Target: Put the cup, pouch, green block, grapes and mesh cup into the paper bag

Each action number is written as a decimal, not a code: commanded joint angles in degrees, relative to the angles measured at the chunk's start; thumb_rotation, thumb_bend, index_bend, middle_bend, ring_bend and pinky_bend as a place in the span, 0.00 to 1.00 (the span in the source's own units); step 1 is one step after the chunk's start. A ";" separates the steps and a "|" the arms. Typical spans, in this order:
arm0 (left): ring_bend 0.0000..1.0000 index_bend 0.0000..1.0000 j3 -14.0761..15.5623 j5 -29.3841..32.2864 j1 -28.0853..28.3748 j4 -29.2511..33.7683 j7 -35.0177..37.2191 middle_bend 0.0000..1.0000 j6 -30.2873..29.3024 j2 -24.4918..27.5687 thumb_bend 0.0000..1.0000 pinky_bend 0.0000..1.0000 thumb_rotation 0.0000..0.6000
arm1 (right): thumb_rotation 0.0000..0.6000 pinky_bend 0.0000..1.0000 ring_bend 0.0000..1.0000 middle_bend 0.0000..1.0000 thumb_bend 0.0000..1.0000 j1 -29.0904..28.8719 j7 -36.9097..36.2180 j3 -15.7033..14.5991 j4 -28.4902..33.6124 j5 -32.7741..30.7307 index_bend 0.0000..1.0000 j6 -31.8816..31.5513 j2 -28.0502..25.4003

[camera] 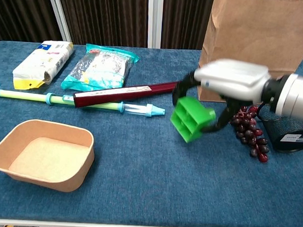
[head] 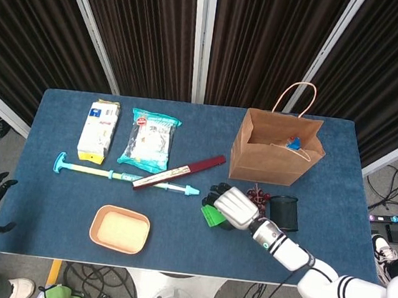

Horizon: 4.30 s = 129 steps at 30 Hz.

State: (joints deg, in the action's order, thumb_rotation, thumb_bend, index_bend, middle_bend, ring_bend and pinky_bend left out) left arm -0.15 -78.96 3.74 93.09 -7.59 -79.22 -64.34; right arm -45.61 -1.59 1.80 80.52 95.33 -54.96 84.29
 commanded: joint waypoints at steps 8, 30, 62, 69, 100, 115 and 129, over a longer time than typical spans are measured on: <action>0.14 0.24 -0.29 -0.59 0.52 -0.17 -0.19 0.20 0.10 -0.11 0.00 0.15 1.00 | 1.00 0.27 0.21 0.44 0.18 3.43 -5.22 10.29 8.53 2.52 0.52 -21.04 -10.78; 0.14 0.24 -0.75 -9.24 1.47 -4.58 -0.99 0.20 -6.16 -3.78 0.00 0.15 1.00 | 1.00 0.28 0.19 0.39 0.17 4.94 -3.97 18.86 1.18 -25.77 0.38 -9.38 -13.69; 0.14 0.24 -0.66 -8.15 1.54 -3.43 -1.29 0.20 -5.33 -3.36 0.00 0.15 1.00 | 1.00 0.08 0.00 0.17 0.13 10.81 -24.80 12.23 7.42 6.75 0.00 -32.90 -16.57; 0.14 0.24 -0.68 -7.88 1.18 -2.86 -1.31 0.20 -5.77 -2.93 0.00 0.15 1.00 | 1.00 0.17 0.08 0.23 0.13 12.23 -19.35 8.21 9.57 13.58 0.08 -35.39 -17.15; 0.14 0.24 -0.10 -7.95 1.09 -5.50 1.73 0.20 -4.85 -4.21 0.00 0.15 1.00 | 1.00 0.32 0.17 0.27 0.03 5.63 30.01 0.86 11.85 -19.41 0.10 10.20 -10.03; 0.14 0.24 -0.13 -7.34 1.24 -6.26 2.58 0.20 -4.04 -4.51 0.00 0.15 1.00 | 1.00 0.34 0.18 0.28 0.04 5.17 38.70 -0.95 6.55 -28.52 0.09 8.95 -4.61; 0.14 0.24 -0.12 -6.91 1.27 -6.33 2.92 0.20 -3.58 -4.52 0.00 0.15 1.00 | 1.00 0.58 0.39 0.46 0.14 5.42 35.97 -1.92 -0.01 -25.12 0.41 5.99 0.56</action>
State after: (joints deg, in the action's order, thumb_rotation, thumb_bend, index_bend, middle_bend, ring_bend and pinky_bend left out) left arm -0.28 -85.85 5.01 86.76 -4.66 -82.81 -68.83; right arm -40.39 35.54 -0.14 81.33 69.09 -48.23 84.23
